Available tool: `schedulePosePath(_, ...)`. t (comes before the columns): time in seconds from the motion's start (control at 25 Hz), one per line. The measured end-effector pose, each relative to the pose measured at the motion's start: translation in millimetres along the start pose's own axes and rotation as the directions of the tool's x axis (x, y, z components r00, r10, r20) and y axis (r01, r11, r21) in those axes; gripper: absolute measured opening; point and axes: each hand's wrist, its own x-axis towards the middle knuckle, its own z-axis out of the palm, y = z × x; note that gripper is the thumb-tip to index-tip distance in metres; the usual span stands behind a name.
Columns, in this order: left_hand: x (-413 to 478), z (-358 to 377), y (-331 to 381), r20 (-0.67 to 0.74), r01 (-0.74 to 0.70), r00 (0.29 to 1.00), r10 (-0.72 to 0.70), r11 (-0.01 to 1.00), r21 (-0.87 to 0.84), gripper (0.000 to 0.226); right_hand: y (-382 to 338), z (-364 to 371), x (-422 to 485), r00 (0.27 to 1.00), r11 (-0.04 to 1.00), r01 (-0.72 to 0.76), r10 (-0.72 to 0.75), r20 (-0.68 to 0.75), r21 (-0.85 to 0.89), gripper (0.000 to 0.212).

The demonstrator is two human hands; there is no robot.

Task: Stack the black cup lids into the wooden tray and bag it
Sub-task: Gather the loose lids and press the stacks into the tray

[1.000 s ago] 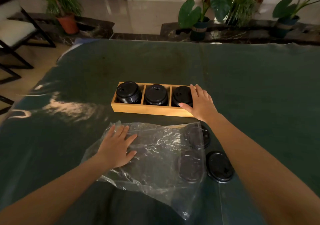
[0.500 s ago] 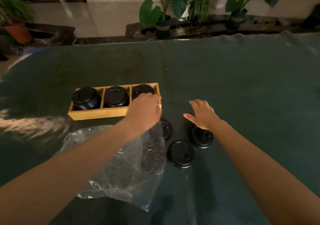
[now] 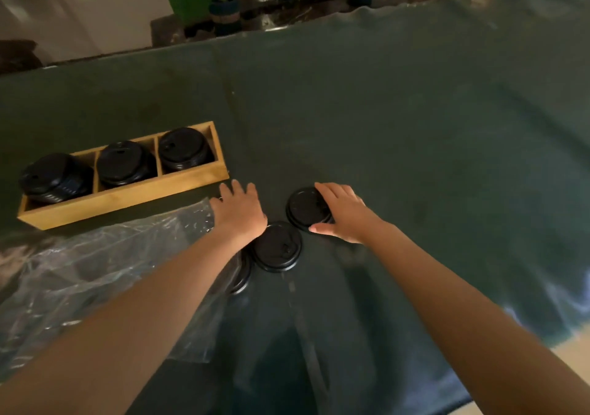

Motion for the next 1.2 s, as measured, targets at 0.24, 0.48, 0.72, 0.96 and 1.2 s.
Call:
schedulePosePath(0.24,-0.9,1.9,-18.7,0.000,0.033,0.999,-0.033,0.994,-0.101,0.066,5.0,12.5,-1.1,0.994,0.997,-0.011,0.019,-0.105,0.080,0.089)
schedulePosePath(0.48,-43.8,-11.7,-43.7,-0.183,0.042,0.980,-0.082,0.977,-0.210,0.082,-24.9,4.4,-14.8,0.960,0.936,0.044,0.057,-0.275,0.348,0.089)
schedulePosePath(0.72,-94.8,19.4,-38.1,-0.180,-0.051,0.983,0.029,0.992,-0.115,0.082,-59.1,30.4,-36.7,0.993,0.949,0.091,-0.064,-0.099,0.303,0.088)
schedulePosePath(0.96,-106.6,46.5,-50.3,-0.219,-0.110,0.972,0.089,0.990,-0.088,0.085,-63.4,52.2,-45.8,0.990,0.990,0.099,-0.089,-0.105,0.097,0.094)
schedulePosePath(1.2,-102.5,58.9,-53.4,-0.209,-0.130,0.972,0.111,0.988,-0.078,0.094,-68.2,61.4,-39.5,0.982,0.998,0.053,-0.045,-0.184,0.037,0.096)
